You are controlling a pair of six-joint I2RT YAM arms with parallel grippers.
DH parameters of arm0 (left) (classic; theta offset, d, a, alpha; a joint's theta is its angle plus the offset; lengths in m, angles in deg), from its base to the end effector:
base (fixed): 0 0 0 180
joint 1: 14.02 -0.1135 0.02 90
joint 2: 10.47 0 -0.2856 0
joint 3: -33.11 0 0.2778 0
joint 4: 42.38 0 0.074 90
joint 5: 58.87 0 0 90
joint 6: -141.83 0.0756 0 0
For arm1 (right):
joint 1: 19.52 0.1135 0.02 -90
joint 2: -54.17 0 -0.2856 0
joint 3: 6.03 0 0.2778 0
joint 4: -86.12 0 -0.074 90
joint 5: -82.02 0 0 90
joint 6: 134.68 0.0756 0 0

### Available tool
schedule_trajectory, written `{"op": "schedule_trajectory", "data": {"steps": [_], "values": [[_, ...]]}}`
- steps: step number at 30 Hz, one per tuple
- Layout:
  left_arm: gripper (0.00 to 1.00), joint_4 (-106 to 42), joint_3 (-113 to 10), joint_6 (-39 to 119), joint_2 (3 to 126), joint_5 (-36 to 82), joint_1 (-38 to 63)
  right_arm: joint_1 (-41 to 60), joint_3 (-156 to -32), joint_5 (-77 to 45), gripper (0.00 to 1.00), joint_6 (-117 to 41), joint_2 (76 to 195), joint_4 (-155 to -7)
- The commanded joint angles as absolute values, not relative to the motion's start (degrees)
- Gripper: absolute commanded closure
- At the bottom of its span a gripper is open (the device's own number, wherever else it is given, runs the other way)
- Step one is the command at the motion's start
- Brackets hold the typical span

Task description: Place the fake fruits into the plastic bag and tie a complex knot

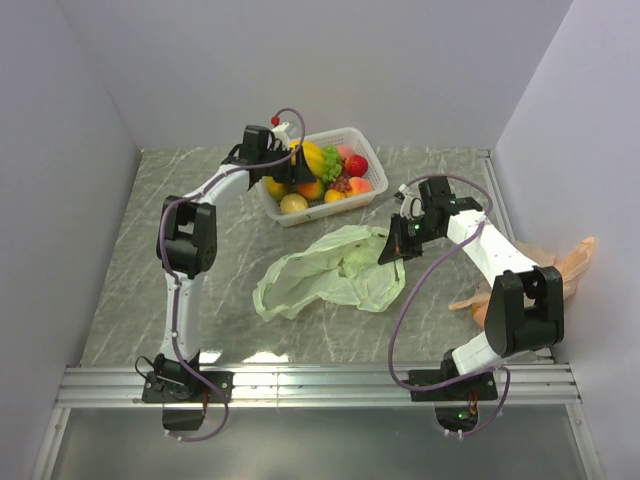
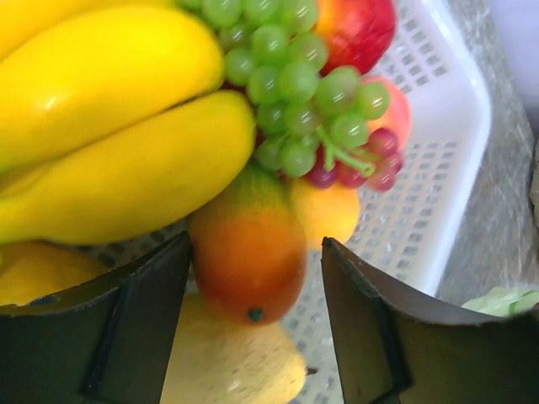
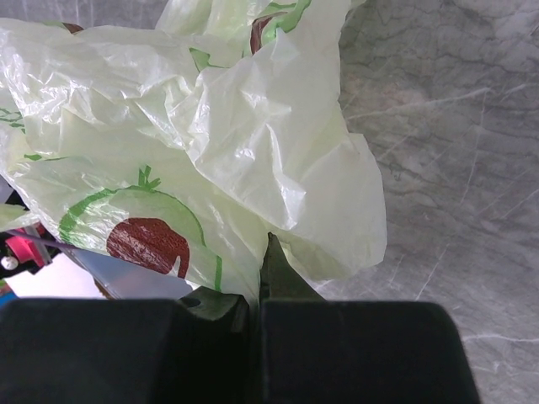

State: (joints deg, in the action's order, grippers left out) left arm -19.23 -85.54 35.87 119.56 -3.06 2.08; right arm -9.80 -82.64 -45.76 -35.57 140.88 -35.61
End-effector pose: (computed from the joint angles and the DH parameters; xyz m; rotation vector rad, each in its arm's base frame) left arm 0.5537 -0.2040 0.2000 0.3561 2.1850 -0.9633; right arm 0.3139 0.1008 0.2256 -0.1916 2.7098 0.9998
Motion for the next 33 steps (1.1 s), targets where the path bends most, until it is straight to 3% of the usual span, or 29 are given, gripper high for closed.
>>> {"op": "schedule_trajectory", "data": {"steps": [1,9,17,21,24,31,33], "values": [[0.30,-19.36,-89.93,34.61,120.65,-1.75,3.65,-10.29,-81.96,-46.56,1.00,-36.06,140.65,-36.85],[0.27,-16.28,-91.61,34.34,123.30,2.74,3.91,-10.29,-81.87,-46.82,1.00,-35.89,140.65,-37.02],[0.14,-15.23,-88.18,35.13,121.54,7.31,4.18,-10.38,-81.87,-46.91,1.00,-35.89,140.92,-37.11],[0.17,-12.77,-89.05,36.80,122.15,6.26,4.44,-10.38,-81.70,-46.82,1.00,-35.98,141.00,-37.29],[0.29,-12.07,-90.37,37.33,123.03,6.43,4.53,-10.38,-81.87,-46.91,1.00,-35.89,141.27,-37.38],[0.73,-10.40,-92.57,40.39,118.47,3.10,4.53,-10.38,-82.31,-47.18,1.00,-35.71,140.48,-37.20],[0.81,-6.63,-94.49,41.63,115.41,1.96,4.44,-10.38,-82.40,-47.18,1.00,-35.62,140.04,-37.11]]}}
